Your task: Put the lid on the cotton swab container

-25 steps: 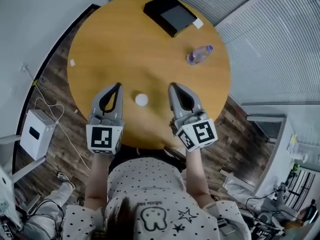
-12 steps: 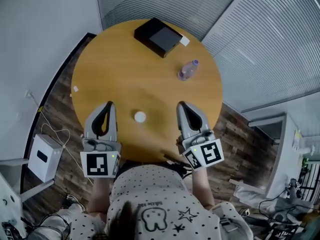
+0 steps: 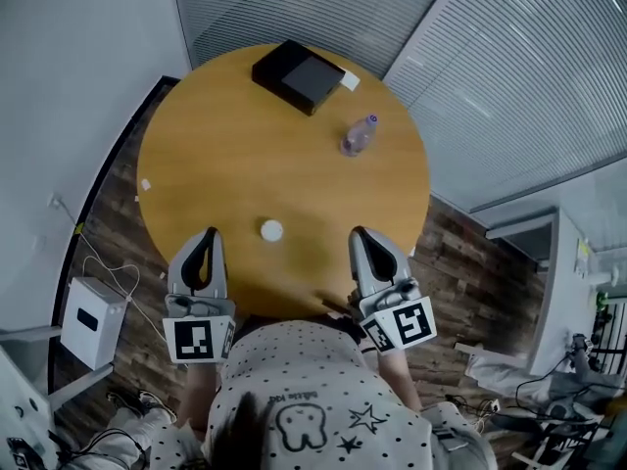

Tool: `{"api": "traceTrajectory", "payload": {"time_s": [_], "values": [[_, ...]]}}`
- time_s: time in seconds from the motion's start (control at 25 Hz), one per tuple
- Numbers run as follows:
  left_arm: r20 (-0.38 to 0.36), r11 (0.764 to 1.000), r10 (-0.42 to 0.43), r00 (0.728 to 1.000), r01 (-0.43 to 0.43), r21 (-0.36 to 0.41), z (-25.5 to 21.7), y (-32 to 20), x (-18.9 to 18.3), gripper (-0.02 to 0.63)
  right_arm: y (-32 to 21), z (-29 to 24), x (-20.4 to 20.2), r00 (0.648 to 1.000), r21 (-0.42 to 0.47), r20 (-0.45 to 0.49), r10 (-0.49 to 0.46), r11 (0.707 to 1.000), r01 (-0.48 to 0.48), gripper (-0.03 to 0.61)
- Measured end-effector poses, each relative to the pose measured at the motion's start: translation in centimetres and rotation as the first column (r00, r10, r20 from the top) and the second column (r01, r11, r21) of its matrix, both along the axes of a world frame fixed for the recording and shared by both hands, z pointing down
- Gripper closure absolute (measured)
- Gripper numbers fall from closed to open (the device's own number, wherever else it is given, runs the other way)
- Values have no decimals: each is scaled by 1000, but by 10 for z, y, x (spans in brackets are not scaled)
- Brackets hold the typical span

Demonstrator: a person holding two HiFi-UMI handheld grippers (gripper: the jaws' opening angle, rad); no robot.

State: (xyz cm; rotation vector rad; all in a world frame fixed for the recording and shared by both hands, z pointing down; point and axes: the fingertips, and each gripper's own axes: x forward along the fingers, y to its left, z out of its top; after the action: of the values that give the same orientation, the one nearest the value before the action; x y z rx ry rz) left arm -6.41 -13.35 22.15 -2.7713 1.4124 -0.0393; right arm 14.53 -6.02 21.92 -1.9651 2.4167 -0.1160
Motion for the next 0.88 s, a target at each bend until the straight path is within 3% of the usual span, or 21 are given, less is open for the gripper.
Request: {"api": "traceTrajectory", "payload": {"time_s": [0.88], "values": [[40, 995, 96, 995, -95, -27, 39, 23, -9, 603, 42, 49, -29, 998, -77, -17, 66, 995, -67, 574]]}}
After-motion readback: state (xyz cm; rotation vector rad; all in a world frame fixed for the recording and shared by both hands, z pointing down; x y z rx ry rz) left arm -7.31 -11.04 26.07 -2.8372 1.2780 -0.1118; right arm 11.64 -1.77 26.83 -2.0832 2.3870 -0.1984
